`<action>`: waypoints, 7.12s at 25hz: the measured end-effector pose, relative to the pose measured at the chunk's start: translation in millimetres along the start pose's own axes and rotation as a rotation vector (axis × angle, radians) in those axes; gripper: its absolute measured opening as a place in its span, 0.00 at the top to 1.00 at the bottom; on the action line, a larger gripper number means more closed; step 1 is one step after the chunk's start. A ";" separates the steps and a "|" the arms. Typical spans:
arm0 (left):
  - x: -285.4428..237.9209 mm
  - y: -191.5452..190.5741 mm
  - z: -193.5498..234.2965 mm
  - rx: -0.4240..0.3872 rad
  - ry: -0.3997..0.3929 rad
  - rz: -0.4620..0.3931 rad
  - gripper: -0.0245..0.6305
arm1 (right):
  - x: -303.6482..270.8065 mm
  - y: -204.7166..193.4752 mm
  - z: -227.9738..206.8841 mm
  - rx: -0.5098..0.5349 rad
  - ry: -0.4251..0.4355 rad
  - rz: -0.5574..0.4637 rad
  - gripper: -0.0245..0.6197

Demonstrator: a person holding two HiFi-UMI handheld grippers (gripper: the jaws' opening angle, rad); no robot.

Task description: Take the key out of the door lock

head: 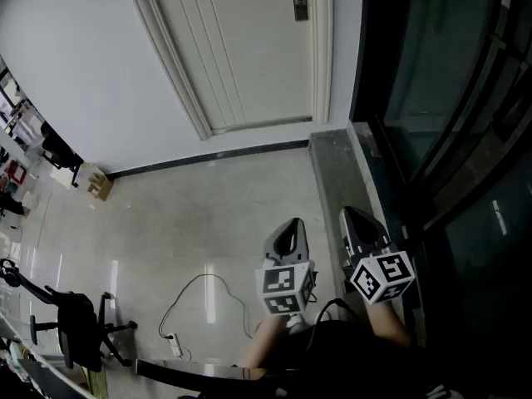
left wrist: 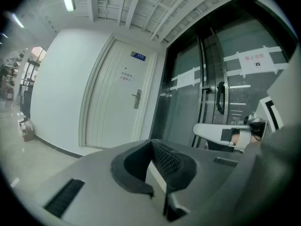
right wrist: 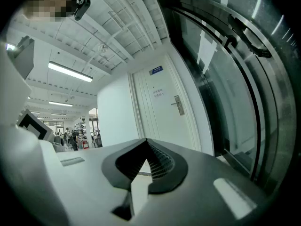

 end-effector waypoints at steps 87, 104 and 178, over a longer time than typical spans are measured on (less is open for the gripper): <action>-482.6 278.3 220.2 0.008 -0.126 -0.006 0.96 | -513.7 175.7 -230.7 0.023 -0.073 -0.003 0.96; -648.9 372.3 245.0 -0.010 -0.109 -0.075 0.96 | -660.2 249.0 -340.0 0.065 -0.048 -0.036 0.96; -896.6 550.7 301.6 -0.013 -0.297 -0.079 0.96 | -876.3 465.6 -468.2 1.286 -0.549 0.100 0.86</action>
Point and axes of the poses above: the fingertips, and each gripper's own axes: x backward along the fingers, z to its left, y out of its top, the point moved 8 cm from there along x, backward along the fingers, and after that the axes turned 13 degrees about z, right-handed, at the moved point
